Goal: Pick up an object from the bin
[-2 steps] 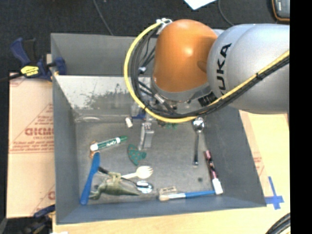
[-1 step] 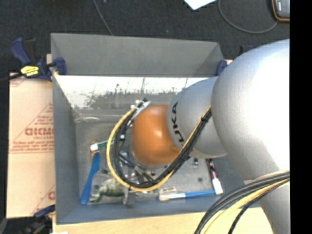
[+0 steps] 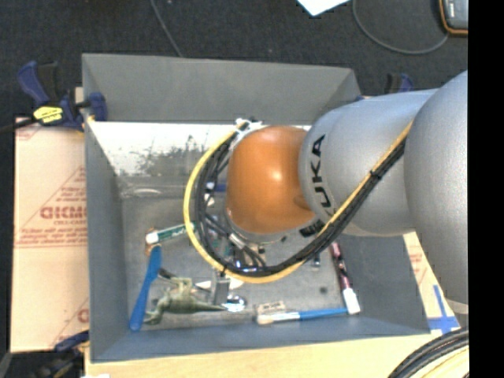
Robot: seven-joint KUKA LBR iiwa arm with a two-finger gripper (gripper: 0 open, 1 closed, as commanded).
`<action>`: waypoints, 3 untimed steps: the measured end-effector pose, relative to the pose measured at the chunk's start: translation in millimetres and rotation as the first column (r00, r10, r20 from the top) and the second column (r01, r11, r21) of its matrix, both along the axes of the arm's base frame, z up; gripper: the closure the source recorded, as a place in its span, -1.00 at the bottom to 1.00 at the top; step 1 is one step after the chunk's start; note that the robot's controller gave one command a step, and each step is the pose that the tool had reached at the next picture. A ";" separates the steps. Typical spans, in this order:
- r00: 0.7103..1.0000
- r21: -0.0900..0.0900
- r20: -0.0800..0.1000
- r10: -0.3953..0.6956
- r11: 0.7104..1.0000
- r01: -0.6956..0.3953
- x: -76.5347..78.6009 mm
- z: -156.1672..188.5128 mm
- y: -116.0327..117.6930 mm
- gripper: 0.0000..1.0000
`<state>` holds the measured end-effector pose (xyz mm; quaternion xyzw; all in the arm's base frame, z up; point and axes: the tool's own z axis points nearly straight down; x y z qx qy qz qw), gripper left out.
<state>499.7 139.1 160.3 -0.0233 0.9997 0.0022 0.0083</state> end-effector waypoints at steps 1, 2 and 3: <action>0.999 -0.001 -0.013 0.039 0.999 -0.039 -11.0 -87.4 0.0 -1.00; 0.981 0.009 0.007 -0.192 0.981 0.192 -16.2 -90.0 -5.9 -1.00; 0.999 0.000 -0.009 0.031 1.000 -0.031 -9.9 -86.9 -0.8 1.00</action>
Offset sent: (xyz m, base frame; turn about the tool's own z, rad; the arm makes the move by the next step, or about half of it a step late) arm -0.0168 -0.0057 -0.0903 0.1955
